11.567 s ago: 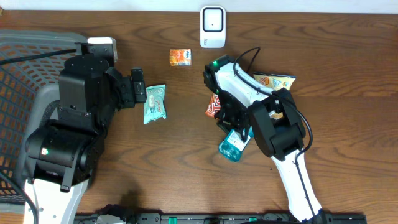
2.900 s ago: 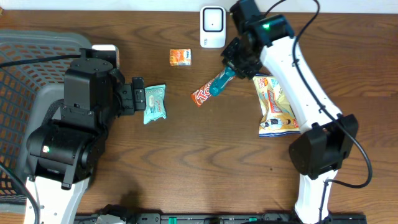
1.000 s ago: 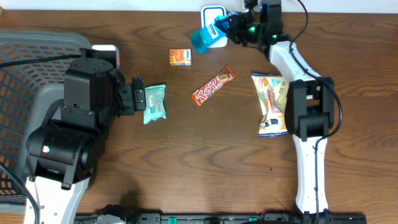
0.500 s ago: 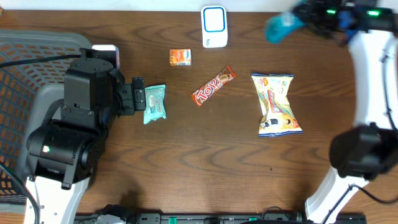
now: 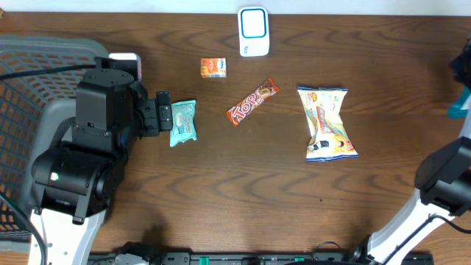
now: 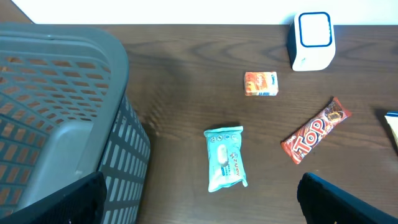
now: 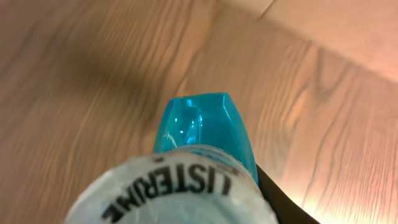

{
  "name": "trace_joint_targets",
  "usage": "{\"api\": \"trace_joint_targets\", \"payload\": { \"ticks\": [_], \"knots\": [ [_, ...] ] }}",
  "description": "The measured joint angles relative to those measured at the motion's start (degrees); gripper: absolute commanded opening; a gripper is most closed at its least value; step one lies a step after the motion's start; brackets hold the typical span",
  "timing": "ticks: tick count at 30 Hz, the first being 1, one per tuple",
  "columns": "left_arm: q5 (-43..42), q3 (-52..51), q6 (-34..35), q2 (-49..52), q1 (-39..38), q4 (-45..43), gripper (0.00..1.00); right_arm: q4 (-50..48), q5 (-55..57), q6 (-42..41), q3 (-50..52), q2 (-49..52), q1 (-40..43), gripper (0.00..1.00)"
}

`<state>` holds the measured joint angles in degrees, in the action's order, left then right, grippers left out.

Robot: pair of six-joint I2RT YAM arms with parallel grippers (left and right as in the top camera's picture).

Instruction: Scan the item barcode

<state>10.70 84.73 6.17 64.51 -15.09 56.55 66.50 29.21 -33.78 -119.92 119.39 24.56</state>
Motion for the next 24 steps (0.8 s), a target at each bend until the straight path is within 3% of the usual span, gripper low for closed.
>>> {"api": "trace_joint_targets", "payload": {
  "ticks": [6, 15, 20, 24],
  "knots": [
    [-0.02, 0.0, 0.0, 0.0, 0.0, 0.02, 0.98, -5.01, 3.58, -1.66, 1.11, 0.0, 4.37, 0.01],
    [0.0, 0.0, 0.0, 0.0, 0.0, 0.0, 0.98, -10.25, 5.86, -1.75, 12.9, 1.51, 10.25, 0.01],
    [-0.02, 0.0, 0.0, 0.0, 0.0, 0.02, 0.98, -12.17, 5.51, -1.31, 16.65, 2.54, 12.17, 0.11],
    [0.0, 0.0, 0.0, 0.0, 0.0, 0.0, 0.98, -12.52, 3.52, -1.14, 17.25, 2.62, 13.38, 0.33]
  ]
}}
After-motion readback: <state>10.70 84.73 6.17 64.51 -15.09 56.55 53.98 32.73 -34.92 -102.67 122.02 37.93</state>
